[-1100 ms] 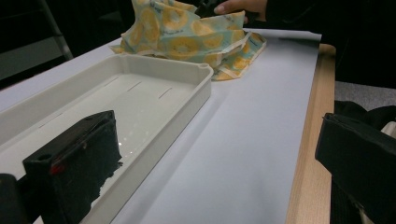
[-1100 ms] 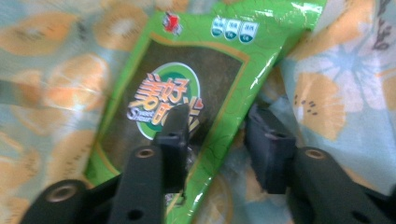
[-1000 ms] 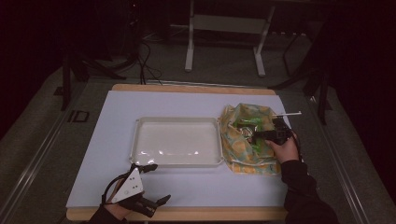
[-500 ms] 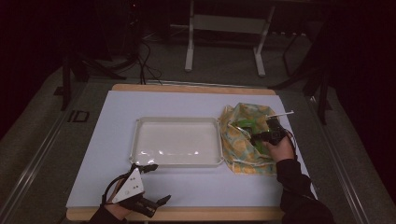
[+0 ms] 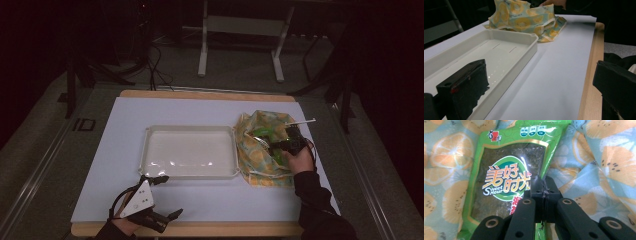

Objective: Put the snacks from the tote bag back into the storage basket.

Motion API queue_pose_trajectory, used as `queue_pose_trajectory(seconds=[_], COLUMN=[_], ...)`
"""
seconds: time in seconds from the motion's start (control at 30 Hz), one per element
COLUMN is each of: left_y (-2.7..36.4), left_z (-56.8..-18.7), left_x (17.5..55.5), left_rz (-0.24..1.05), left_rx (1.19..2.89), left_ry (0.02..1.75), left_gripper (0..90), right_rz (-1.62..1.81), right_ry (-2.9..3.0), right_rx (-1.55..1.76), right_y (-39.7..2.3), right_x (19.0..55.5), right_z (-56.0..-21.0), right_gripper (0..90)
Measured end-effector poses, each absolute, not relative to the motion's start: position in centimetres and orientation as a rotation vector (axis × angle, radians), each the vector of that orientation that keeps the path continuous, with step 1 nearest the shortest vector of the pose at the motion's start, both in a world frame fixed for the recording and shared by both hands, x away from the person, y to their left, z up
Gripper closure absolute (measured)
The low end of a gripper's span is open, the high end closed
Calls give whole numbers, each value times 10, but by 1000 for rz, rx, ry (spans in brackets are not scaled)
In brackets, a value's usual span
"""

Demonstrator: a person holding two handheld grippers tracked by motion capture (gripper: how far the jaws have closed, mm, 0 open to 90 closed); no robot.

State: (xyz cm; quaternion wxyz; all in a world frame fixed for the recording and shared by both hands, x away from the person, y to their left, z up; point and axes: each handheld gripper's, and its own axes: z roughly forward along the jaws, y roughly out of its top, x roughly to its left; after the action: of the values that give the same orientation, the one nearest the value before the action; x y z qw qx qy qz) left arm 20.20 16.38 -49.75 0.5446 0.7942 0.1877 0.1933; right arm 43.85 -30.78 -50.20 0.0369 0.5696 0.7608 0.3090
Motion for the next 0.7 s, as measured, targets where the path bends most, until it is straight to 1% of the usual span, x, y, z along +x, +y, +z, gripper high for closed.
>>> queue_pose_trajectory(seconds=[0.23, 0.7], left_y=[164, 164], left_z=[-497, -497], left_x=[202, 202], left_rz=[461, 462], left_rx=[1882, 1882], left_ry=[445, 446], left_gripper=[3, 3], right_rz=[1055, 1097], right_ry=[2261, 2210], right_rx=[1775, 1771], right_y=[-317, -333], right_x=[430, 417], right_z=[-487, -472], right_gripper=[889, 890])
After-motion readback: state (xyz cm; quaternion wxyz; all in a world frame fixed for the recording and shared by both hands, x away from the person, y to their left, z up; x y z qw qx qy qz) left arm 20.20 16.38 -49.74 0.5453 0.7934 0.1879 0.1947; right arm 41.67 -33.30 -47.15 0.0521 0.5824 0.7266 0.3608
